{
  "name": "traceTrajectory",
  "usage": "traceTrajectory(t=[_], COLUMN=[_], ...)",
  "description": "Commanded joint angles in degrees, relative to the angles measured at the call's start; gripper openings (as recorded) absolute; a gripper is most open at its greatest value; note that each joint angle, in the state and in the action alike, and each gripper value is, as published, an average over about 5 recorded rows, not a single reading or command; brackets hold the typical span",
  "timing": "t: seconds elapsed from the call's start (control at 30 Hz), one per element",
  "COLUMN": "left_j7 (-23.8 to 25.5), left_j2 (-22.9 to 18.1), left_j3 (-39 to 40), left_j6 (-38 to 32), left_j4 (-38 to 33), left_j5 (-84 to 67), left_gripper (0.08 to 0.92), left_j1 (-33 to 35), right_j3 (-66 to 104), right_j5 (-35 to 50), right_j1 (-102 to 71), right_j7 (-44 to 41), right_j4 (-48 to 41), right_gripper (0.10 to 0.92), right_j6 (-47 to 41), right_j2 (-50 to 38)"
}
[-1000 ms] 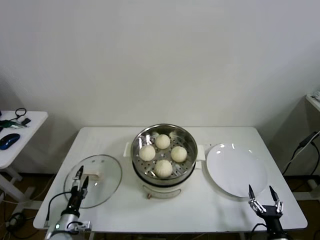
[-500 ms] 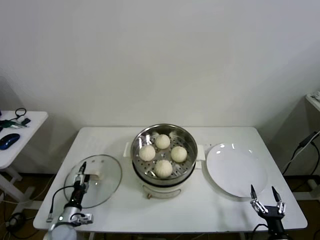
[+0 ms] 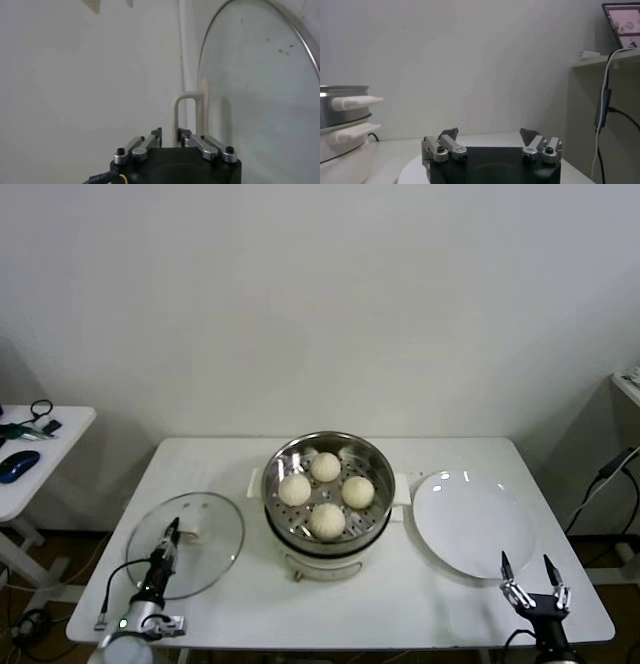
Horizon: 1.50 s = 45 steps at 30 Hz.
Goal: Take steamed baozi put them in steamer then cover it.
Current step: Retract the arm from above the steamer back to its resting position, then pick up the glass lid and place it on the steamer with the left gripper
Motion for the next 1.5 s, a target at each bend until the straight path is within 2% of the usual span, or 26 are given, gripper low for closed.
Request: traceTrajectory(t=[0.03,0.2,0.4,0.47,0.67,0.83,0.93,1.1,1.33,1.5], left_j7=[-0.5,0.9,6.4,9.6,20.4,24.7,25.7,28.3,34.6,39.4], left_j2=[0.2,1.6,5.6,7.7,16.5,20.2,20.5,19.6,11.7,5.7], left_j3=[0.1,0.1,-0.5,-0.9,-2.3,-0.6,3.5,15.3,31.3,39.1], left_j6=[-0.8,-0.7,3.9,7.5,24.6,33.1,35.8,41.6,46.5,48.9], left_j4=[-0.2,-4.2,-15.9,-20.5,-33.8,-41.3,-43.9,-47.4,-49.5,-46.9], left_j5=[-0.4,-3.7,-14.0,-18.6,-29.6,-34.4,-33.1,-27.9,-12.4,-4.7], left_gripper=[0.242,0.139,0.135,0.135,0.135,0.135,0.135,0.135,0.135,0.135], left_j1=[-0.1,1.5,5.2,6.6,8.6,5.9,3.0,-3.3,-11.0,-15.7], right_j3=[0.2,0.3,0.5,0.7,0.9,0.3,-0.2,-0.7,-1.0,-1.1], right_j5=[-0.1,-0.6,-2.9,-4.1,-6.7,-7.9,-8.6,-8.9,-8.9,-9.0], right_j1=[0.2,0.3,0.4,0.6,1.2,1.8,2.1,3.0,3.7,4.5], right_j7=[0.1,0.2,1.5,2.1,3.6,3.7,3.7,3.6,3.7,3.7], right_j4=[0.2,0.5,0.6,0.5,-0.1,-0.5,-0.7,-0.7,-1.1,-1.2], right_gripper=[0.823,0.823,0.823,0.823,0.823,0.823,0.823,0.823,0.823,0.823], right_j6=[0.0,-0.2,-1.1,-1.6,-2.7,-2.8,-2.7,-2.3,-2.1,-2.4], right_j2=[0.0,0.0,0.4,0.5,0.7,1.6,2.0,2.5,2.3,2.1])
